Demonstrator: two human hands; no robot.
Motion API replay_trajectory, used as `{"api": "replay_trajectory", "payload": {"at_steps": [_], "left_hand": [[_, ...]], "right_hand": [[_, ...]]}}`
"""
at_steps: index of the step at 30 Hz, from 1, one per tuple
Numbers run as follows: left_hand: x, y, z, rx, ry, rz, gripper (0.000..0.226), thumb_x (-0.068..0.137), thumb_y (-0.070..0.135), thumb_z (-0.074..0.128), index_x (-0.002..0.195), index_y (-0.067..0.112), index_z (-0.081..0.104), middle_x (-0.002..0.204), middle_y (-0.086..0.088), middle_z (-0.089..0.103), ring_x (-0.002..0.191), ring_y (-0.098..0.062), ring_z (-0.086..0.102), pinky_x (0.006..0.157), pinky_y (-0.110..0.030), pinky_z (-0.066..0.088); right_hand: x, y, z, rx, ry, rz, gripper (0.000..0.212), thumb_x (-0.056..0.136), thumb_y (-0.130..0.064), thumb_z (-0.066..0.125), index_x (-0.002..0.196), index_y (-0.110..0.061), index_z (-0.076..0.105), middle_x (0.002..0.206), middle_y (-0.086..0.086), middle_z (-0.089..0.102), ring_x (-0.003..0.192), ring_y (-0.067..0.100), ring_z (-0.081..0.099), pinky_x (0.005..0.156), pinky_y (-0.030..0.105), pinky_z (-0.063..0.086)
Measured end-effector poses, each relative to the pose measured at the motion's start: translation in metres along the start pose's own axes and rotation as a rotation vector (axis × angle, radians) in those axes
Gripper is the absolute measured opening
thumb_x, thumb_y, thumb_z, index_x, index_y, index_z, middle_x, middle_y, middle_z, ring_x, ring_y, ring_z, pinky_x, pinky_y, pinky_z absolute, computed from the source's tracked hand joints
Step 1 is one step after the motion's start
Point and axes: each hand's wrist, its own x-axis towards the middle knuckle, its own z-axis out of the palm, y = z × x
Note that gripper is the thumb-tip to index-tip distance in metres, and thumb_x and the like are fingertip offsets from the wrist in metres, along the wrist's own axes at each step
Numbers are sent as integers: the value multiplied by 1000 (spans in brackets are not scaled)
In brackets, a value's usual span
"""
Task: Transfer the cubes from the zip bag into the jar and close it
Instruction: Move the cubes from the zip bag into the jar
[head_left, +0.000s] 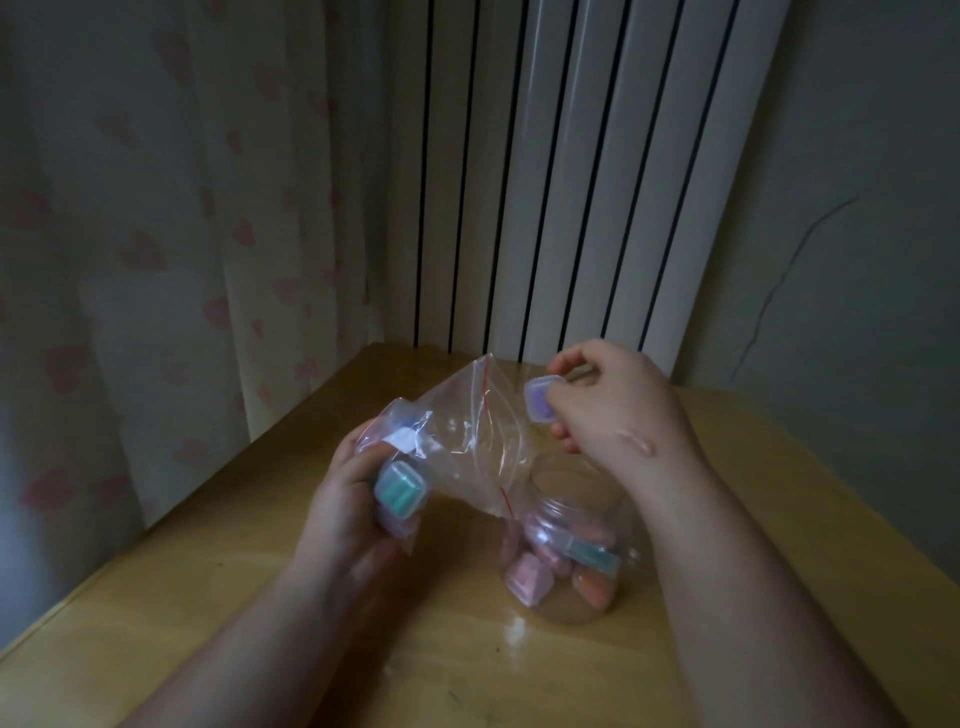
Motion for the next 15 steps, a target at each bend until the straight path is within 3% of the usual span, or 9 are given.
{"api": "replay_trajectory", "payload": {"at_steps": [4,7,10,12,15], "left_hand": [[-1,-4,0,24,15,-10,29,92,5,49,111,21,63,103,-17,67,79,-27,67,55,-31,59],[-3,-5,2,39,8,-14,33,84,6,54,111,21,64,105,-18,67,78,-27,69,57,-32,59],[-3,-5,1,46,10,-13,36,84,6,54,115,21,62,105,-18,67,74,-26,69,49,-31,58],[-1,-5,1,44,15,-6,31,91,6,50,115,21,62,106,-18,66,76,-27,67,46,-30,56],[-1,-6,1,35,21,-5,29,94,6,49,112,22,64,106,-17,67,79,-28,68,53,-32,60]], "right_hand": [[4,4,-14,-88,-23,50,16,70,-18,60,83,-26,68,71,2,68,64,25,67,63,41,60],[6,8,-18,-171,-23,87,11,66,-11,66,76,-15,70,66,7,68,61,28,66,58,37,57],[7,9,-20,-212,-107,130,7,65,-8,70,65,-15,72,66,3,69,57,18,62,55,28,51],[9,11,-19,-263,-170,144,9,68,-6,75,73,-13,76,76,3,71,68,16,64,61,24,49],[9,15,-12,-283,-160,99,15,82,-9,72,90,-21,75,97,0,70,91,17,64,77,24,46]]}}
